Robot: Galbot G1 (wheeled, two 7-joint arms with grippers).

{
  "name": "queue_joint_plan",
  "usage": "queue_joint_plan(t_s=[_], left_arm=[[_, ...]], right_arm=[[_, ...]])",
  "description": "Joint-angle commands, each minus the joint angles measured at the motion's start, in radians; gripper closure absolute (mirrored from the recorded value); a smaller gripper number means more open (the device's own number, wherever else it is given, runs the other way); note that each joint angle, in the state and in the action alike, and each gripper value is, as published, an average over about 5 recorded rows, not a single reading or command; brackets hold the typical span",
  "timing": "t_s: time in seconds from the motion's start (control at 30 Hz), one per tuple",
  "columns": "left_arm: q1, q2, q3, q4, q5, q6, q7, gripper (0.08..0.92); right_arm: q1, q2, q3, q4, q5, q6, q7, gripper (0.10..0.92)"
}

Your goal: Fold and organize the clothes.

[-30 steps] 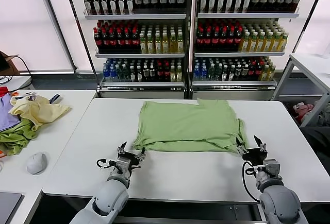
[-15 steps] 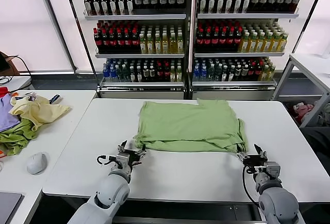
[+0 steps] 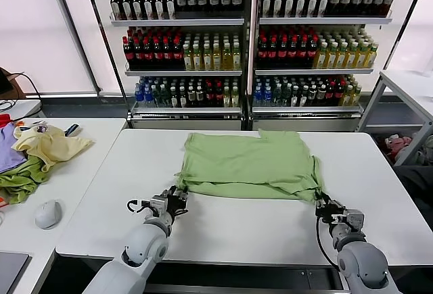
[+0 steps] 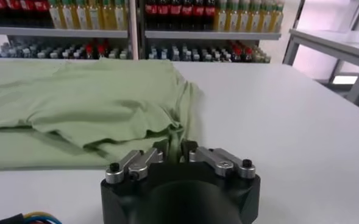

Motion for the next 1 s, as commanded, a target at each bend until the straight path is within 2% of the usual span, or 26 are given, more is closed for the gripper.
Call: queue_joint_plan(t_s=[0.03,0.17,0.43,0.73,1.0], left_arm=[[-0.014,0.000,0.001,0.016,-0.042,-0.002,0.009,0.708],[-0.012,0.004,0.001,0.015,-0.042,-0.010,0.014,0.769],[0.016,0.017,-0.012,-0.023,-0.041,-0.034,0.026,0.804],[0.176,0.051,-0.052,-0.216,-0.007,-0.045,0.054,0.813],[0.306,0.070,-0.077,-0.336,0.023,-0.048,0.055,0.821]], right_arm=[[0.010,-0.003,-0.006,-0.040,0.034,-0.007,-0.001,0.888],[0.011,-0.009,-0.007,-0.045,0.040,0.003,-0.006,0.913],[-0.051,-0.060,-0.005,0.010,0.048,0.036,-0.029,0.913],[-0.196,-0.081,0.047,0.124,0.053,0.060,-0.041,0.913],[-0.331,-0.092,0.101,0.239,0.048,0.053,-0.039,0.913]])
